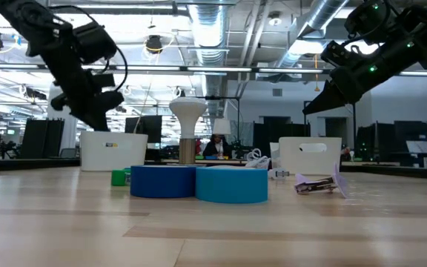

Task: Pick and place Stapler, Stapler remover, tape
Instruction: Put the top blue stapler into the left white bin, then put the blue stapler into the left white bin

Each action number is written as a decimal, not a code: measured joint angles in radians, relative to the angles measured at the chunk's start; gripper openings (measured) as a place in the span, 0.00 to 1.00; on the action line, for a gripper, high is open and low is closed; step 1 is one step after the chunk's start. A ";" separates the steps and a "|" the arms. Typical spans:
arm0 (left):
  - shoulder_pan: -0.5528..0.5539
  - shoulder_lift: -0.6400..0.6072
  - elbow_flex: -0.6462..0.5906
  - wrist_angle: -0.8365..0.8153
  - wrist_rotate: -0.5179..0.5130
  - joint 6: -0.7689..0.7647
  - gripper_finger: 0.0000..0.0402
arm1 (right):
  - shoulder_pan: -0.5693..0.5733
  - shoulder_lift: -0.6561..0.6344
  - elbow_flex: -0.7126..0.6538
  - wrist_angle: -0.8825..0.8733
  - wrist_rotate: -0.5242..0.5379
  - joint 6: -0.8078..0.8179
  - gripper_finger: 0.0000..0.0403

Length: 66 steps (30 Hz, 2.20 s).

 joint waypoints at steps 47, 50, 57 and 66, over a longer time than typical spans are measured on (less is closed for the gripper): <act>-0.005 0.000 -0.072 0.200 0.018 0.001 0.35 | 0.000 0.000 0.000 -0.002 0.000 0.000 0.00; -0.005 0.000 -0.072 0.201 0.018 0.001 0.35 | 0.000 0.000 0.000 0.003 0.000 0.000 0.00; -0.005 0.000 -0.071 0.228 0.018 0.001 0.35 | 0.000 0.000 0.000 0.005 0.000 0.002 0.00; -0.021 0.000 -0.071 0.385 0.032 -0.115 0.35 | 0.000 0.000 0.000 0.005 0.000 0.002 0.00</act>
